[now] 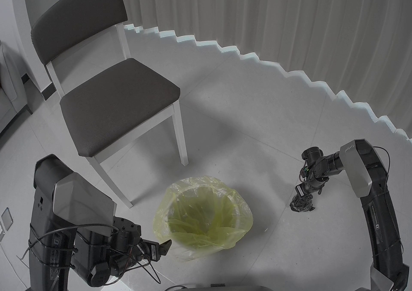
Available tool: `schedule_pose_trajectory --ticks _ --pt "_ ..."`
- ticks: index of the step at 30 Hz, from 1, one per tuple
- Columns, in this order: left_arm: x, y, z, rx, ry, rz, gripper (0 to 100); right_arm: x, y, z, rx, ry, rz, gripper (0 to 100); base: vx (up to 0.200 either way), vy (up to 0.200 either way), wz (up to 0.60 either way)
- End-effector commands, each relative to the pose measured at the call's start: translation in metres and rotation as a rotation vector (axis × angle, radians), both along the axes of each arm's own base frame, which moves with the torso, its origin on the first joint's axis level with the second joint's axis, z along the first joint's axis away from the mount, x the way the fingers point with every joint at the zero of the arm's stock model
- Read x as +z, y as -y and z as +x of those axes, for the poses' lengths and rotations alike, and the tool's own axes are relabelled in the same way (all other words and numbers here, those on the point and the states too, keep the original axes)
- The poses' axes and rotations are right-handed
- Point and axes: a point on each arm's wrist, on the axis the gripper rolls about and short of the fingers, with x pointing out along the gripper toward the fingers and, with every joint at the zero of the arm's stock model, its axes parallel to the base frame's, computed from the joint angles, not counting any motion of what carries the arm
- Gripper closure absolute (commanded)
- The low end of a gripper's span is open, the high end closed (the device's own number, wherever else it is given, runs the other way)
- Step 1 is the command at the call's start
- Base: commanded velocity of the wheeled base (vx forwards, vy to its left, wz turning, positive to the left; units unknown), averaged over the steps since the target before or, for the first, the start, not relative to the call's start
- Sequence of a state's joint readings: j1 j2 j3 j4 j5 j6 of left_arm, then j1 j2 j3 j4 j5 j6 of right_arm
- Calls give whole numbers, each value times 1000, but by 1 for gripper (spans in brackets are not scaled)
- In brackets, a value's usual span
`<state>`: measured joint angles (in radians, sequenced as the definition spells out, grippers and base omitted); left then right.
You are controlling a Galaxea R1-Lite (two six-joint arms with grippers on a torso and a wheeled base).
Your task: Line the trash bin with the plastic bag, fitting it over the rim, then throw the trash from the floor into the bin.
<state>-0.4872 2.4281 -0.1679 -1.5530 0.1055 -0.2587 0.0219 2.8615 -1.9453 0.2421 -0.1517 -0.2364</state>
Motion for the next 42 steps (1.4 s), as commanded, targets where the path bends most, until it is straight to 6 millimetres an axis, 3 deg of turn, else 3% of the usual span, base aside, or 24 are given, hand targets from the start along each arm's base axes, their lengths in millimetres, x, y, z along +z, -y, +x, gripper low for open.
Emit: schedule_pose_trajectory --ticks 1,5,6,8,14,18,22,30,35,38,42 --pt "5 0 1 3 24 -15 0 40 -4 -5 11 46 9 100 0 0 0" --pt "8 0 -1 16 20 -38 0 86 -11 -18 30 130 17 100 0 0 0" --pt "8 0 -1 17 20 -39 0 88 -12 -18 32 133 17 100 0 0 0" --pt "9 0 -1 19 22 -42 0 119 -23 -30 65 203 32 100 0 0 0" --pt "18 5 -7 10 40 -52 0 173 -52 -61 142 309 44 100 0 0 0" --pt "21 4 -6 19 52 -60 0 191 -69 -75 187 371 58 100 0 0 0" --pt "31 2 -5 32 84 -77 0 218 -103 -103 297 488 111 100 0 0 0" --pt "37 2 -6 37 100 -92 0 236 -153 -137 443 553 169 100 0 0 0" --pt "40 2 -6 42 105 -104 0 234 -184 -153 564 610 251 100 0 0 0" --pt "39 2 -6 44 103 -105 0 229 -196 -159 596 599 260 100 0 0 0" --pt "39 1 -9 42 91 -99 0 200 -222 -174 674 508 260 100 0 0 0"
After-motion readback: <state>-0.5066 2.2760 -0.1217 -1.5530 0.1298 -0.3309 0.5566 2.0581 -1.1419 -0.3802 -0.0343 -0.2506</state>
